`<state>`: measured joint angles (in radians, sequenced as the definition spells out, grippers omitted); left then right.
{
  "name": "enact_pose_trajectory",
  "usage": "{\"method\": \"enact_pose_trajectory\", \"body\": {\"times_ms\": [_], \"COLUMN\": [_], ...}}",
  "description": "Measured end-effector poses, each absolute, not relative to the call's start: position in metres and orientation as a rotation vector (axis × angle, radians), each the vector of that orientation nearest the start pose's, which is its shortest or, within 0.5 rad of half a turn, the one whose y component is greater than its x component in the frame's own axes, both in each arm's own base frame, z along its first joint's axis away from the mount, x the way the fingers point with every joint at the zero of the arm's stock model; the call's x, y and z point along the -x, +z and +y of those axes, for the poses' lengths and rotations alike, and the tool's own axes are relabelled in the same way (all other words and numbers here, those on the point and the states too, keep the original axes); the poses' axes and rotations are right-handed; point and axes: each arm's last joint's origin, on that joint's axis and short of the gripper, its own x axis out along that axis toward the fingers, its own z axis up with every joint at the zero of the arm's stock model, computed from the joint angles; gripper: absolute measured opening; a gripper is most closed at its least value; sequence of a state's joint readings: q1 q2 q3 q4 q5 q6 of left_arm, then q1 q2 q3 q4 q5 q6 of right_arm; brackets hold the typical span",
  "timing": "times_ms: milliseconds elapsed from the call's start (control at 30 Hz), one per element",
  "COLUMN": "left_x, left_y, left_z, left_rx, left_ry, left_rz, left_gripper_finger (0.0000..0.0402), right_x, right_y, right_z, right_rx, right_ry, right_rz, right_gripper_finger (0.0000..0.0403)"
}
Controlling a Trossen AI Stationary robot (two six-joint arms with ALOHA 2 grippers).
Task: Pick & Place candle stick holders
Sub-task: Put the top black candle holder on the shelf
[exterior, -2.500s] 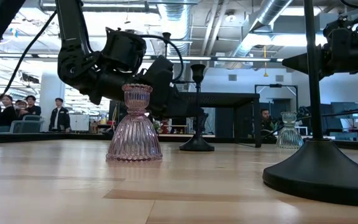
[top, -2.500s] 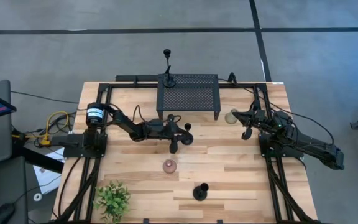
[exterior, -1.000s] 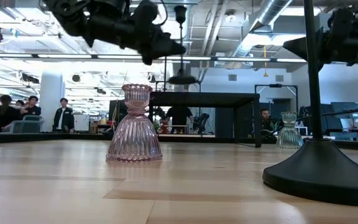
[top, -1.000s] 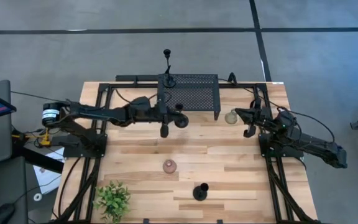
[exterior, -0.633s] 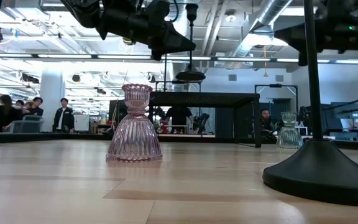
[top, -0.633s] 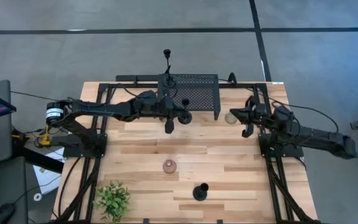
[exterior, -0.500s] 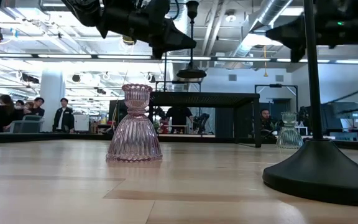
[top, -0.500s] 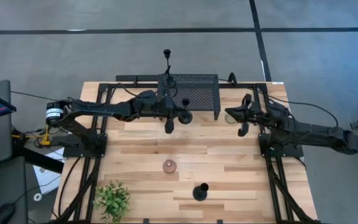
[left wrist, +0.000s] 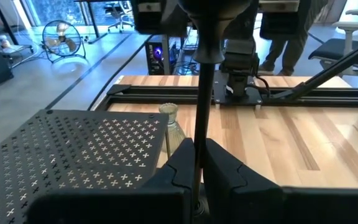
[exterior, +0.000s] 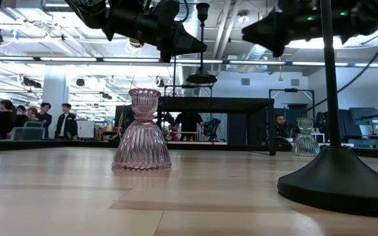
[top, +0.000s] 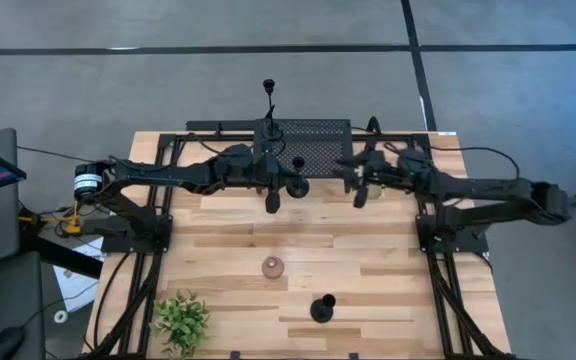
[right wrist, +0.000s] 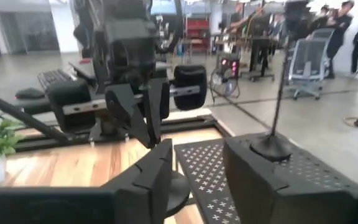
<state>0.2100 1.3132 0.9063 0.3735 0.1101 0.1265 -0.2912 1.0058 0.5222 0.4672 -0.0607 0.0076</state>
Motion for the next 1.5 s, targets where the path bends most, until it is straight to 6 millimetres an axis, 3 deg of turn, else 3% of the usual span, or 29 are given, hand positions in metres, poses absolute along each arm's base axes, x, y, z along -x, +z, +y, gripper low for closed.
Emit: {"method": "enact_pose_trajectory", "body": {"times_ms": [133, 333, 667, 967, 1300, 1500], "left_x": [-0.292, -0.292, -0.292, -0.292, -0.292, -0.292], "left_y": [0.314, 0.314, 0.314, 0.314, 0.314, 0.314], "left_z": [0.059, 0.059, 0.059, 0.059, 0.059, 0.059], "left_rx": [-0.121, -0.120, -0.118, -0.118, -0.113, -0.118], "left_ry": [0.098, 0.098, 0.097, 0.097, 0.096, 0.096], "left_rz": [0.039, 0.039, 0.039, 0.039, 0.039, 0.039], "left_gripper_finger": [0.0012, 0.0012, 0.0012, 0.0012, 0.0013, 0.0042], "right_x": [-0.234, -0.260, -0.292, -0.302, -0.302, -0.302], "right_y": [0.261, 0.263, 0.262, 0.262, 0.265, 0.265], "right_z": [-0.064, -0.066, -0.072, -0.072, -0.072, -0.073], "right_rx": [-0.012, -0.007, -0.030, -0.034, -0.026, -0.029], "right_ry": [-0.180, -0.144, -0.071, -0.036, -0.036, -0.043], "right_rz": [0.023, -0.004, 0.023, 0.030, 0.016, 0.015], "right_gripper_finger": [0.0151, 0.0138, 0.0125, 0.0113, 0.0013, 0.0006]}}
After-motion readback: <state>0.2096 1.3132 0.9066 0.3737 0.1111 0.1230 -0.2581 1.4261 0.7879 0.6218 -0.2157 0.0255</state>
